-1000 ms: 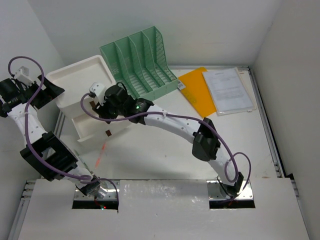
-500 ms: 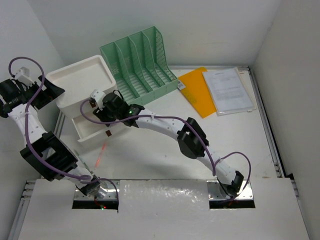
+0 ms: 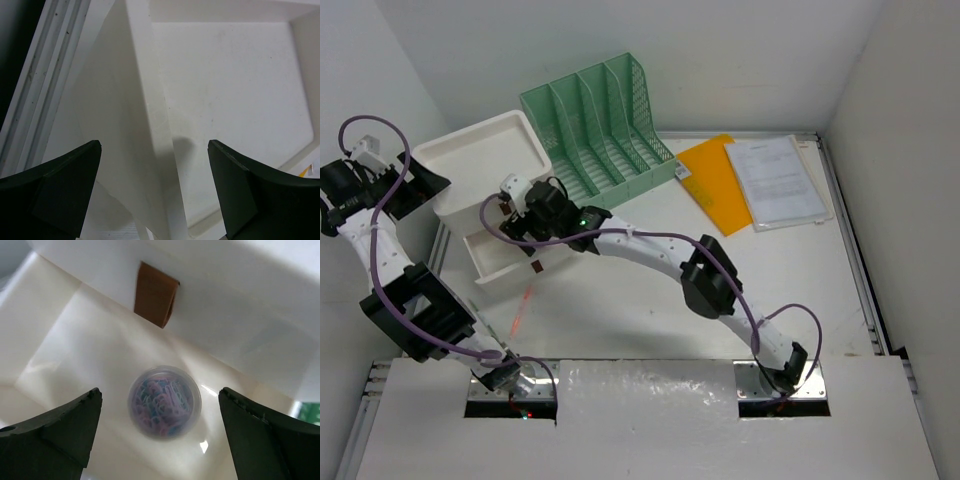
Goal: Organize the desk
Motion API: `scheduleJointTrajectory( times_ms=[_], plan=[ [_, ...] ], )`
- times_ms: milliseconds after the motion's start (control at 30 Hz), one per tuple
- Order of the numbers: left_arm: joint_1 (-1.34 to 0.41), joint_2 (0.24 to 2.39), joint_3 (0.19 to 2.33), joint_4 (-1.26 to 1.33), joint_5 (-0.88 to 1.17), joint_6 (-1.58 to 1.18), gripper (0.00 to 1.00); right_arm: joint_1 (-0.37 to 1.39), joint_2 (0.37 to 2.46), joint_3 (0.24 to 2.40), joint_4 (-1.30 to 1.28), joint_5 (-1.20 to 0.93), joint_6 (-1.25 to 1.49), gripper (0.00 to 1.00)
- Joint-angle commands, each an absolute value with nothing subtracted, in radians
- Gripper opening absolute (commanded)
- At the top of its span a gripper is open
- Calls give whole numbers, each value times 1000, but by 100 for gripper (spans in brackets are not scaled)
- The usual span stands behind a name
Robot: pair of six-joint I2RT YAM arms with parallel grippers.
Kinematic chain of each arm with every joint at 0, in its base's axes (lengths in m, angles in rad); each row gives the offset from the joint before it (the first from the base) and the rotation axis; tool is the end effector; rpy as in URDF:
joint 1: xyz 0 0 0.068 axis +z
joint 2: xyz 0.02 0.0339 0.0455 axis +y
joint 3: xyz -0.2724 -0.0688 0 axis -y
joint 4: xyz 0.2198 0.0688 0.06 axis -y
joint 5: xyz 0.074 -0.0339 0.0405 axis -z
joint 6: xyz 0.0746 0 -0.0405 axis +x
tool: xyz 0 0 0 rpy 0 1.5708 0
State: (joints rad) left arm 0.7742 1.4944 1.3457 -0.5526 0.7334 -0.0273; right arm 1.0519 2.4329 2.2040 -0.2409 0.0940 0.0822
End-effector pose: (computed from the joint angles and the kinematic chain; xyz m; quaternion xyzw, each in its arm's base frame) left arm 0.2668 0.1911 0.3284 -0.1913 0.8385 -0.1593 0.4847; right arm 0.2970 0.5060 0.2322 -0.3750 0.7647 0.2469 0.4623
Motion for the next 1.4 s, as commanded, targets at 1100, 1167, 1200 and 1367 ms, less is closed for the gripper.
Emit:
scheduleJointTrajectory(
  times_ms=[1100,1167,1200,1367],
  plan=[
    [706,1480,1227,-449,617,-17,68,1216,2181,1585,359,380,413,34],
    [704,1483,1224,-448,621,-15,62,1210,2200,1603,360,405,416,32],
    [704,1486,1220,-449,627,-15,59,1207,2206,1611,354,411,417,31],
    [704,1494,1198,-463,661,-5,38,1189,2229,1602,457,419,410,18]
  ],
)
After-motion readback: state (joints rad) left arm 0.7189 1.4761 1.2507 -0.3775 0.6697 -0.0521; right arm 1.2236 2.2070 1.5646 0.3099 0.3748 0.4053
